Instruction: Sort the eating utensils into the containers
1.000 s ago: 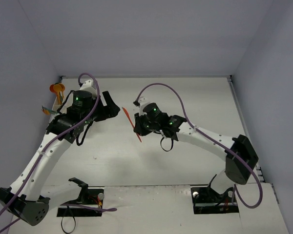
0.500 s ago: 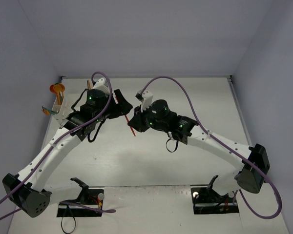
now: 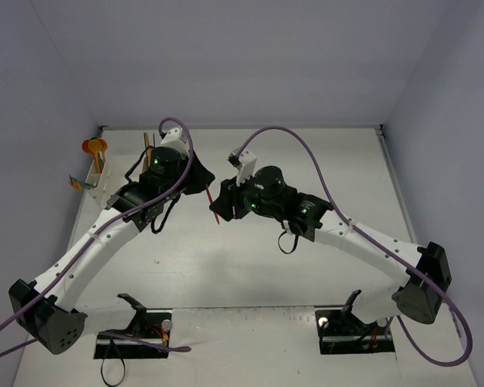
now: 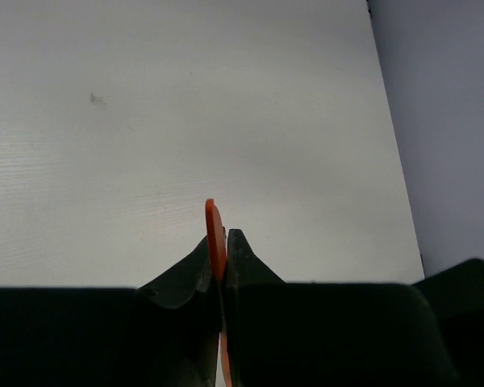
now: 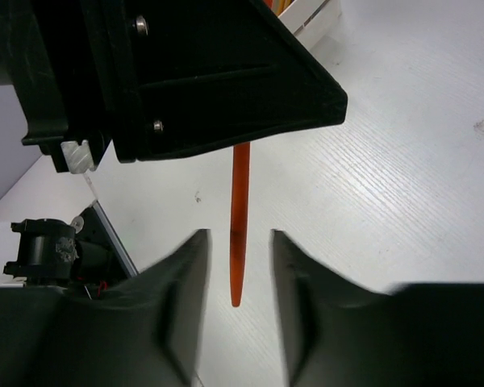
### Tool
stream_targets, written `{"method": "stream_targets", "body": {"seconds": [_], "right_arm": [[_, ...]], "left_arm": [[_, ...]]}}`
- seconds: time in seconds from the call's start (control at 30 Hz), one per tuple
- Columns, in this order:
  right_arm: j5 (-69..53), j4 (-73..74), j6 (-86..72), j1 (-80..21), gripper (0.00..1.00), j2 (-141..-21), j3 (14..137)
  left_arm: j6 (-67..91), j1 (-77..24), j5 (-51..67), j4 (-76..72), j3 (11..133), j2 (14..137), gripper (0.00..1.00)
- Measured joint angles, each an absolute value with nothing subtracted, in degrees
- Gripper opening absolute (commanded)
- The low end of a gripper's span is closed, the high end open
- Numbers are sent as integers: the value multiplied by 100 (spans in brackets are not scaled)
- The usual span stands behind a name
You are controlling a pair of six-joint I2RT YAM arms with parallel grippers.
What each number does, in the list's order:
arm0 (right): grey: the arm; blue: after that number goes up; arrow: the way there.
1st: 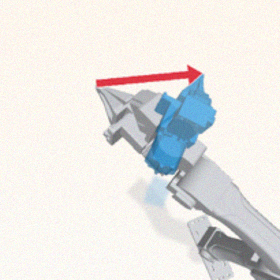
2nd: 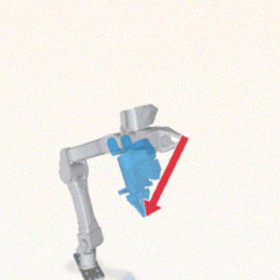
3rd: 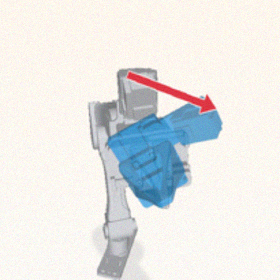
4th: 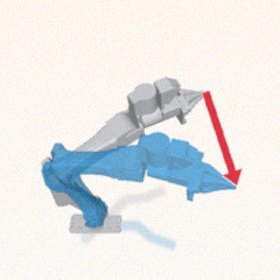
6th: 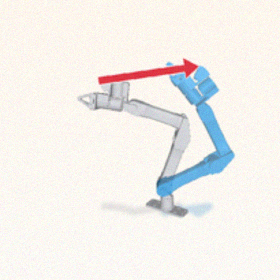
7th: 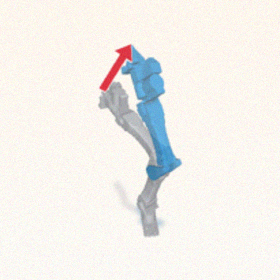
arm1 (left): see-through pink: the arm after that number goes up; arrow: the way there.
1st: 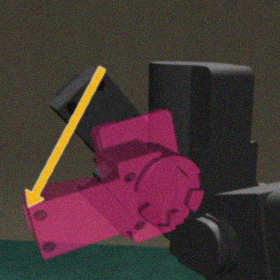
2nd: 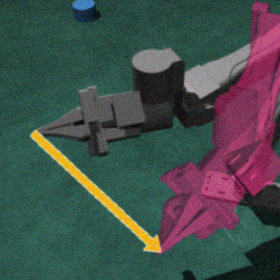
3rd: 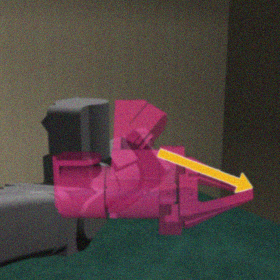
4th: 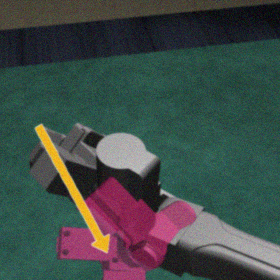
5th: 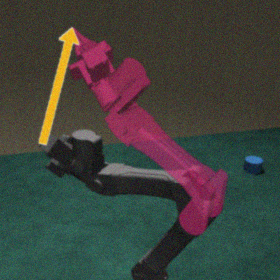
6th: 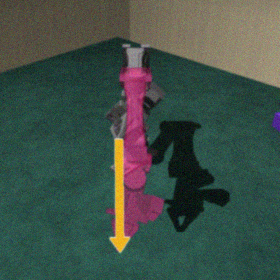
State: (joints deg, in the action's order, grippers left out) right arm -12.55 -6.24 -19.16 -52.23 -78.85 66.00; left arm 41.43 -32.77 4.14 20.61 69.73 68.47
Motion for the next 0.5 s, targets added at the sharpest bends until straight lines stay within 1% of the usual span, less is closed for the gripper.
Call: {"method": "stream_targets", "body": {"seconds": [0.07, 0.17, 0.33, 0.5], "right_arm": [[-1225, -628, -1898, -5221, 61, -7820, 6559], [-1147, -641, -1883, -5172, 64, -7652, 6410], [-1112, -592, -1887, -4876, 66, -7197, 5989], [-1092, -441, -1883, -4393, 67, -6664, 5570]], "left_arm": [[4014, -3277, 328, 2077, 6982, 6838, 0], [3686, -3273, 122, 2174, 7078, 6842, 0], [2731, -3063, -557, 2305, 7440, 6858, 0], [1600, -2312, -1097, 1912, 7529, 6915, 0]]}}
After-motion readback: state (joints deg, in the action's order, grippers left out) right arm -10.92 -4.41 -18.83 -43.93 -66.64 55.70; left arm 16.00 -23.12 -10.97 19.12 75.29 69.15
